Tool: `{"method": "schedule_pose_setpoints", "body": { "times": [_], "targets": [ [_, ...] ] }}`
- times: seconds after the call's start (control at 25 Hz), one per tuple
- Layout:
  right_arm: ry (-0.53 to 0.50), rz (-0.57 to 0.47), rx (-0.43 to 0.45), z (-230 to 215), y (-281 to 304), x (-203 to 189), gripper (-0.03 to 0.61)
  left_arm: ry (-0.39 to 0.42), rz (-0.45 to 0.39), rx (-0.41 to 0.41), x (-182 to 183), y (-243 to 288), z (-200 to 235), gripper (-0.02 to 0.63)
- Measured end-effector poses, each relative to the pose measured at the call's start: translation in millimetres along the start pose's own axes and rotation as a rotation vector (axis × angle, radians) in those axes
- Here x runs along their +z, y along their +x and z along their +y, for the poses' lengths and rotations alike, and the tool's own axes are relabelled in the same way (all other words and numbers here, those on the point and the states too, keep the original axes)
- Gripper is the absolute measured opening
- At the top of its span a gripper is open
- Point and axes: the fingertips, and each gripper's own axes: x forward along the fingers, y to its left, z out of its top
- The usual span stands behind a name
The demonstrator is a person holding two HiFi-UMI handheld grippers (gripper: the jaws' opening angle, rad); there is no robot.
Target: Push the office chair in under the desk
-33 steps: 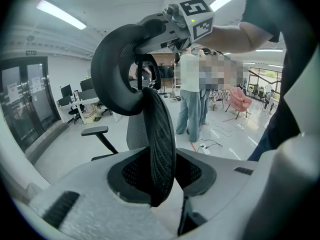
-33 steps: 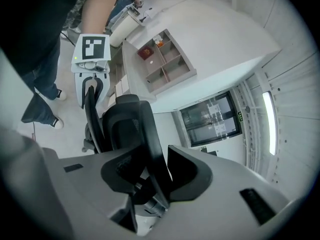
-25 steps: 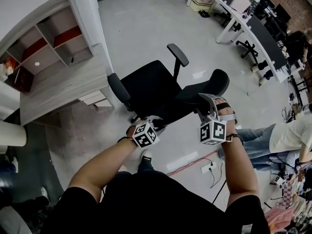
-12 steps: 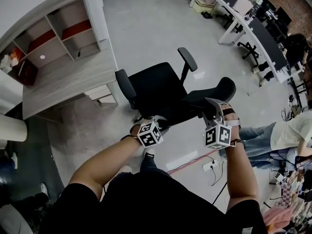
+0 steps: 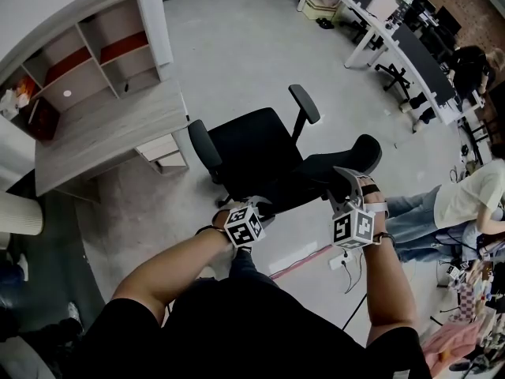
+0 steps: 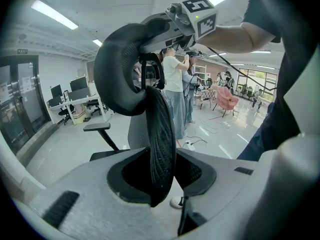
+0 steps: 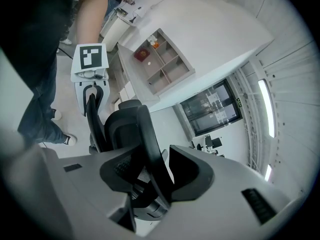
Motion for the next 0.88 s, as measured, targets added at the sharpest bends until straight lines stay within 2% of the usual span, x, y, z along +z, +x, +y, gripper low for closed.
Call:
{"method": "schedule_pose_setpoints", "body": {
  "times": [0.52, 0.88],
  "targets": [
    [0.022, 0.026, -0.021, 46, -48, 25, 0.166, 0.020, 0.001, -0.061, -23, -27, -59, 0.132],
    [0.068, 0.033, -0.028, 71, -72, 43, 0.183, -0.017, -0.005, -0.138, -35, -47, -93, 0.140]
  ]
}}
